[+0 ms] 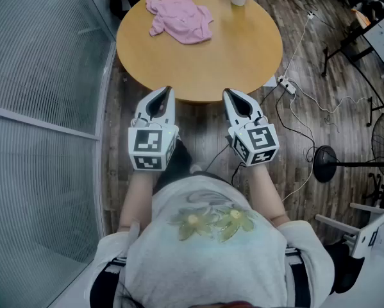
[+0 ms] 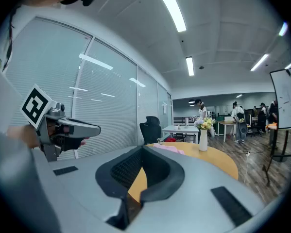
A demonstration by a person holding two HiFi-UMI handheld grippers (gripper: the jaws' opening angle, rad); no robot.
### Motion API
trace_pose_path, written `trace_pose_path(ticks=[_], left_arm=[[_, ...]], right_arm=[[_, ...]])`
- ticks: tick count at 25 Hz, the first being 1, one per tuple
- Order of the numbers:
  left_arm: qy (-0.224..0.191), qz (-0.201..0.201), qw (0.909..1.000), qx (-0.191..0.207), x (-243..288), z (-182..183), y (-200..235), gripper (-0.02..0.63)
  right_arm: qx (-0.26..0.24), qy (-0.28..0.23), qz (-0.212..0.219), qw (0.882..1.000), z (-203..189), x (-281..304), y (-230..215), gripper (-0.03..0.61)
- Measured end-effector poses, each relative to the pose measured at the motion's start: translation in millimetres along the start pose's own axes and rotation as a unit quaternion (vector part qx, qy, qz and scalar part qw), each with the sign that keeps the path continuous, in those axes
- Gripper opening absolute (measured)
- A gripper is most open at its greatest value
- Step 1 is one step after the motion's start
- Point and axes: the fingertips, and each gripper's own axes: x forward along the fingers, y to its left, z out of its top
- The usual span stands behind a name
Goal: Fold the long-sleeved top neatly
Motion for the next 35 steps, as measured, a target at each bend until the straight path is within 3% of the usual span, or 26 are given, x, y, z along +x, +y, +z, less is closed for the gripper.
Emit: trace_pose_path(ticks=[6, 19, 21, 25, 35], left_arm=[[0.008, -0.012, 0.9999, 0.0, 12, -3, -4, 0.005], [0.024, -0.031, 0.9983, -0.043, 52, -9, 10, 0.008], [0.026, -0.034, 0.9977, -0.052, 61, -8, 15, 0.057], [0.037, -0.055, 0.9973, -0.033, 83, -11, 23, 0.248], [0.093, -0.074, 0.9925, 0.029, 144, -31, 64, 0.273]], right_arm=[[0.001, -0.006, 0.011, 1.0, 2, 8, -1, 0.018], [0.017, 0.002, 0.039, 0.999, 3, 45, -11, 0.024], [0.025, 0.01, 0.044, 0.999, 2, 54, -15, 0.087], [0.025, 0.034, 0.049, 0.998, -7, 77, -26, 0.217], [0.029, 0.078, 0.051, 0.995, -22, 140, -58, 0.239]])
